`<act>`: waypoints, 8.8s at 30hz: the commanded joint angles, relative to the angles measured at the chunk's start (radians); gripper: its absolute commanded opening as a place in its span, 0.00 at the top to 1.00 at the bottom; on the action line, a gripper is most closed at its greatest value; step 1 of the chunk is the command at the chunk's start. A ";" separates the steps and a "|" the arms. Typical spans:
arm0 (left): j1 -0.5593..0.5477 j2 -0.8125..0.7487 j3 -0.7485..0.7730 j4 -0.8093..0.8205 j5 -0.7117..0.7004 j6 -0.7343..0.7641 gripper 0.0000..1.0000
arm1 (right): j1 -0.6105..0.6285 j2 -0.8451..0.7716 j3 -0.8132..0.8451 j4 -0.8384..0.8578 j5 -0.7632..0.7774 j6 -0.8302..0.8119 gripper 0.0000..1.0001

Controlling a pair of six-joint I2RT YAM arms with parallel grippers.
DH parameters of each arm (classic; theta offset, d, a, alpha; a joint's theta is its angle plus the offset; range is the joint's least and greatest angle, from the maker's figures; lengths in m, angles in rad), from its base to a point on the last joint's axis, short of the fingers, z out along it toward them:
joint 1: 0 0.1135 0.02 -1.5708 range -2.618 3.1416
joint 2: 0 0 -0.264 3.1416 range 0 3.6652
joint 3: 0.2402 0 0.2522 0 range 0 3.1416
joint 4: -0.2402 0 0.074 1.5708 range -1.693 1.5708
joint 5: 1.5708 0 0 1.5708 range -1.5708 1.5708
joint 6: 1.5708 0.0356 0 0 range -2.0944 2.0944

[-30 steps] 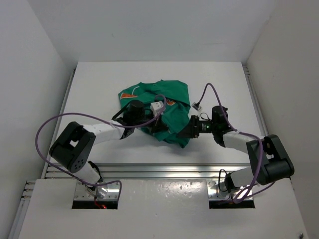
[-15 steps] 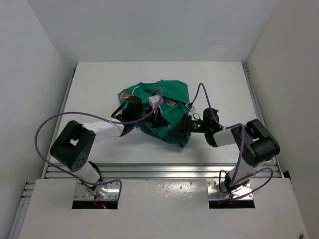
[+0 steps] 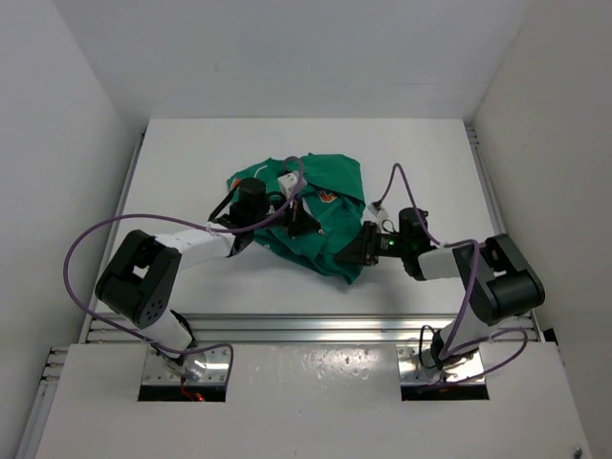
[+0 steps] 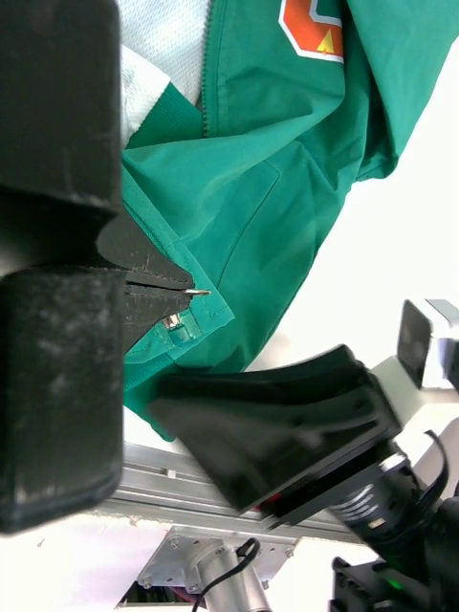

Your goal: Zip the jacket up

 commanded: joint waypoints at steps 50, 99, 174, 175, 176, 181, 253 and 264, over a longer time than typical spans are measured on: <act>-0.030 0.013 -0.012 -0.001 -0.023 0.127 1.00 | -0.029 0.601 1.234 -1.363 0.733 -0.575 0.54; -0.001 0.177 0.126 0.126 -0.040 -0.299 1.00 | 0.023 -0.088 0.019 0.102 0.288 -0.168 0.50; 0.186 0.166 0.270 -0.144 -0.813 0.296 1.00 | -0.230 -0.394 -0.162 -0.356 0.363 -0.443 1.00; 0.195 0.166 0.281 -0.133 -0.844 0.305 1.00 | -0.236 -0.408 -0.165 -0.375 0.369 -0.450 1.00; 0.205 0.178 0.296 -0.119 -0.861 0.317 1.00 | -0.260 -0.426 -0.167 -0.390 0.371 -0.464 1.00; 0.246 0.189 0.348 -0.110 -0.930 0.391 1.00 | -0.340 -0.472 -0.164 -0.505 0.368 -0.500 1.00; 0.508 0.034 0.289 -0.362 -0.265 0.341 1.00 | -0.629 -0.387 0.074 -0.446 0.098 -0.619 0.40; 0.331 -0.088 0.192 -0.536 0.228 0.472 1.00 | -0.563 -0.321 0.140 -0.424 0.099 -0.598 0.11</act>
